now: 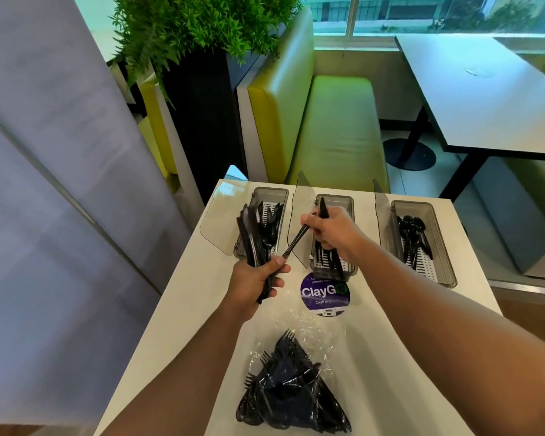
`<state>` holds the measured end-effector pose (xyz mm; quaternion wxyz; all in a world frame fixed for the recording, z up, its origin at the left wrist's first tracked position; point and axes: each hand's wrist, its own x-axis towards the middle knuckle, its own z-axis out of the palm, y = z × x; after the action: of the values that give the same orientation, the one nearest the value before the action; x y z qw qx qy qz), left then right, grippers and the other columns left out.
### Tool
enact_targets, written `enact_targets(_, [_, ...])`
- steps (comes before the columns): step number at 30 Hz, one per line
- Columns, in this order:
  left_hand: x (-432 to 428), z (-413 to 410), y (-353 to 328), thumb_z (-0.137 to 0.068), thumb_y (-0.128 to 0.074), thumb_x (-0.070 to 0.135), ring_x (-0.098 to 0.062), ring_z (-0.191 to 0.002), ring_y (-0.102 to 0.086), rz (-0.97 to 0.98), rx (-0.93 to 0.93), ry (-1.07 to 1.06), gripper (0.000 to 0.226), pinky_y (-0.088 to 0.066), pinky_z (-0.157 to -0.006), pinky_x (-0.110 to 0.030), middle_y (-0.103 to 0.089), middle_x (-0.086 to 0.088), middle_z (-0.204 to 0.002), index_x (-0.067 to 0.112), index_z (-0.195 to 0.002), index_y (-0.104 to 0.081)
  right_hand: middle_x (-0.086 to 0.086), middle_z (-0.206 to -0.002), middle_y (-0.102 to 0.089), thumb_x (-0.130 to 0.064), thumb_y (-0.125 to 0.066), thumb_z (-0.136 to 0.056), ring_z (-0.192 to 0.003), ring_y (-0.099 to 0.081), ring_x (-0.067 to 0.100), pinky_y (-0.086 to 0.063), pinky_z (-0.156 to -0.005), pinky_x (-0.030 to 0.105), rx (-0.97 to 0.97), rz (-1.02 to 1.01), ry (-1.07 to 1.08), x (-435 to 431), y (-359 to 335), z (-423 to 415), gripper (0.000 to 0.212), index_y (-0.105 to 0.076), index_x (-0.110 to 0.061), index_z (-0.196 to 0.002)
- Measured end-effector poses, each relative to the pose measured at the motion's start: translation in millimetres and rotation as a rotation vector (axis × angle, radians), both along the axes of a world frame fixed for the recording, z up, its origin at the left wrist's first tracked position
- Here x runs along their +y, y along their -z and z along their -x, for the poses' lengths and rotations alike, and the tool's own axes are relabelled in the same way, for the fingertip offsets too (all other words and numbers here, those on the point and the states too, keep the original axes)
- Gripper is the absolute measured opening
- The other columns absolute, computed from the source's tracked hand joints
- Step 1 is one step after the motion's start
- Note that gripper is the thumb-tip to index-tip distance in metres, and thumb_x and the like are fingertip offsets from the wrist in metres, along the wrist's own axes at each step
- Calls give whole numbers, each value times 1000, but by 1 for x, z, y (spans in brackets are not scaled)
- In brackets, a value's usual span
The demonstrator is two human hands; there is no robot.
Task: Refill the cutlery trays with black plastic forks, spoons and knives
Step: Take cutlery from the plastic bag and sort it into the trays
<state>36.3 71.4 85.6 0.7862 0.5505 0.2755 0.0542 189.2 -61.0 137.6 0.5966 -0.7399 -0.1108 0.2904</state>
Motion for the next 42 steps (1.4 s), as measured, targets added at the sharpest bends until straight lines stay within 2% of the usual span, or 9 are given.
enact_targets(8, [31,3,-1,-90,-74,10,-12,-48,-54,55,-17,-223,18,-41,-41,-21,-72,-13,-72,-1,-103,-68,-2,-63,-57,-24,-73,-92,-53,-45,9,-39,-47,19,-113,209,-230,-4,-3,-4,19,-68,-12,-77])
enact_targets(11, [41,1,-4,-87,-77,11,-12,-46,-51,47,-14,-266,24,-39,-39,-21,-66,-9,-66,-2,-104,-67,7,-78,-73,-25,-76,-89,-74,-61,20,-56,-75,35,-161,281,-403,-1,0,-3,15,-75,-13,-80])
enact_targets(13, [46,-1,-7,-85,-79,12,-11,-45,-48,38,-14,-272,21,-37,-39,-21,-62,-8,-64,0,-97,-66,12,-90,-75,-26,-79,-86,-82,-63,21,-54,-88,42,-194,367,-541,7,-1,5,12,-78,-15,-86])
enact_targets(16, [49,-3,-10,-85,-79,10,-11,-44,-47,12,-30,-220,17,-37,-39,-21,-61,-6,-62,2,-90,-64,2,-75,-70,-32,-75,-89,-65,-52,10,-45,-69,32,-228,409,-695,28,-2,24,19,-75,-14,-84])
enact_targets(19, [49,-5,-11,-88,-76,11,-12,-44,-48,-11,-68,-152,15,-37,-40,-22,-62,-11,-66,2,-91,-65,-1,-66,-67,-28,-65,-98,-62,-52,10,-42,-72,30,-247,341,-730,51,1,37,22,-69,-17,-79])
enact_targets(24, [71,1,-5,-96,-68,27,-10,-46,-38,50,-68,-147,23,-33,-41,-22,-47,0,-62,13,-82,-56,1,-63,-48,-21,-51,-105,-49,-40,10,-35,-46,19,-145,168,-580,77,1,32,21,-63,-13,-90])
enact_targets(31, [97,10,7,-99,-61,37,-10,-47,-36,60,-56,-62,26,-31,-42,-23,-46,1,-65,13,-89,-56,-6,-52,-41,-16,-46,-105,-43,-35,13,-37,-41,27,132,-142,-54,125,7,0,18,-59,-6,-112])
enact_targets(37, [109,8,16,-103,-51,43,-12,-47,-37,60,5,-59,34,-29,-43,-23,-51,0,-65,12,-97,-61,1,-56,-39,-18,-46,-100,-40,-32,13,-26,-38,25,120,62,170,171,39,-30,19,-54,-14,-83])
enact_targets(42, [117,5,25,-106,-48,36,-12,-47,-39,77,33,-37,29,-30,-43,-23,-53,1,-66,10,-103,-60,15,-78,-63,-27,-56,-99,-68,-62,26,-53,-65,39,107,288,174,186,66,-50,28,-64,-1,-98])
